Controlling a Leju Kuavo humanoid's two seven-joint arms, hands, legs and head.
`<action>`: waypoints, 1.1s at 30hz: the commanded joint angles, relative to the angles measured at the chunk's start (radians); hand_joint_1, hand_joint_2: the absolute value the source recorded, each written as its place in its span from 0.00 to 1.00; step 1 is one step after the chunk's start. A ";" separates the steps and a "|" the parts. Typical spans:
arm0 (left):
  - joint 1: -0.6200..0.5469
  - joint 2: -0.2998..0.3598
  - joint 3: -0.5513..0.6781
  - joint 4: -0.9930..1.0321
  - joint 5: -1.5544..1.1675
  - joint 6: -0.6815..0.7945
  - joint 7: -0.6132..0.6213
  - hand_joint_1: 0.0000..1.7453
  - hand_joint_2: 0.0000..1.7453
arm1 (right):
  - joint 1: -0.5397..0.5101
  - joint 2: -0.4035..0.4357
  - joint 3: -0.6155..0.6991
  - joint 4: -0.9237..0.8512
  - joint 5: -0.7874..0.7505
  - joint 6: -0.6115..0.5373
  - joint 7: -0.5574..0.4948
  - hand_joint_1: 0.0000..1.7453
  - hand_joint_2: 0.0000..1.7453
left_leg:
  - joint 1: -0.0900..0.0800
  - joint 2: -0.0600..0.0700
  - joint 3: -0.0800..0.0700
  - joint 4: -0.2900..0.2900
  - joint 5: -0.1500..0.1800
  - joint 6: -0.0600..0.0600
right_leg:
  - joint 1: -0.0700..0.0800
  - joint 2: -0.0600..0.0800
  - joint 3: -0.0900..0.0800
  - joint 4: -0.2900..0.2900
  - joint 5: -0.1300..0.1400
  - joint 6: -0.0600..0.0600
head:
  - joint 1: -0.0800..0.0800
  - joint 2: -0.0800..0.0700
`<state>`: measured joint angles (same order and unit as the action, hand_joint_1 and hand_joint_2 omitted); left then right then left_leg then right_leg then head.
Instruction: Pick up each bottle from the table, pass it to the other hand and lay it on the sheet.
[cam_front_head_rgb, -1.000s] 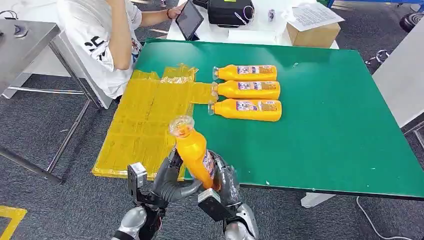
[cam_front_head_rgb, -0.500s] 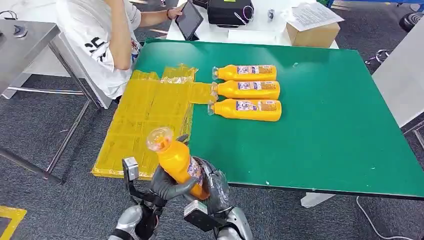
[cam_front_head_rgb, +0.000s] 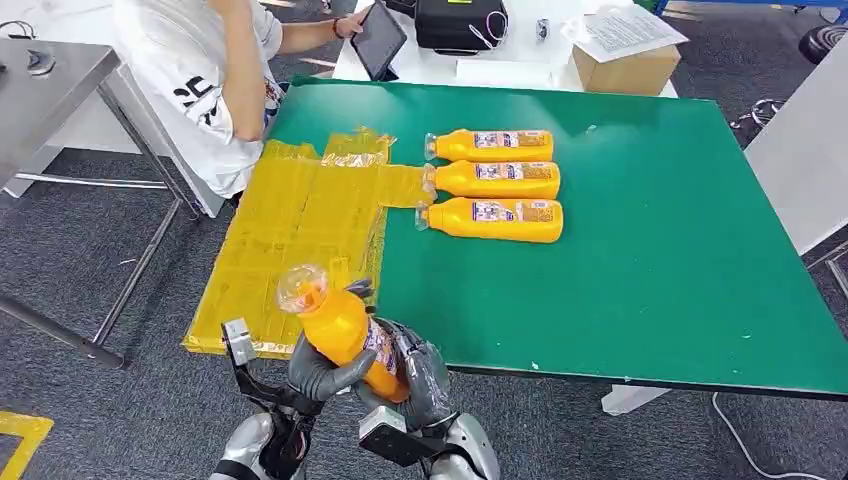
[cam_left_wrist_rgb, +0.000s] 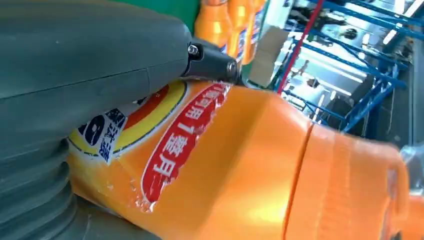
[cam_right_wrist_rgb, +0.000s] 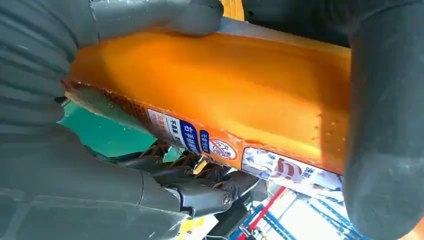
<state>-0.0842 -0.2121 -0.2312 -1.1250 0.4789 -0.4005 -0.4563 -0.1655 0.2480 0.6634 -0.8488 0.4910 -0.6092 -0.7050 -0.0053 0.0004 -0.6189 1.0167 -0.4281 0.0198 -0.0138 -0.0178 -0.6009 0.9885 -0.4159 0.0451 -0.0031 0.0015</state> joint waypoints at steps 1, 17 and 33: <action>-0.022 0.024 -0.122 -0.038 -0.138 0.023 -0.035 1.00 1.00 | -0.029 0.016 0.045 0.086 0.020 0.046 0.007 1.00 1.00 | 0.001 -0.001 0.004 0.000 -0.002 -0.002 | 0.001 0.000 0.005 0.000 -0.002 -0.002 | 0.001 0.000; -0.031 0.029 -0.107 -0.031 -0.193 0.012 -0.027 1.00 1.00 | -0.113 0.039 -0.039 0.124 0.080 0.034 0.027 0.06 1.00 | 0.001 0.001 0.003 0.000 -0.001 -0.001 | 0.001 0.002 0.003 0.000 0.000 -0.001 | 0.001 0.000; -0.071 0.016 0.038 -0.050 -0.185 0.157 -0.034 1.00 1.00 | -0.021 0.007 -0.136 -0.194 -0.096 0.269 0.042 0.00 0.00 | 0.002 0.000 0.004 0.001 -0.002 -0.002 | 0.001 0.001 0.004 0.000 -0.001 -0.002 | 0.000 0.000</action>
<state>-0.1062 -0.1858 -0.2483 -1.1761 0.3041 -0.3237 -0.4849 -0.2025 0.2842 0.5963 -0.8402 0.4946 -0.4944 -0.6859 -0.0053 0.0006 -0.6189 1.0167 -0.4279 0.0197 -0.0138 -0.0177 -0.6008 0.9886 -0.4157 0.0450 -0.0027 0.0015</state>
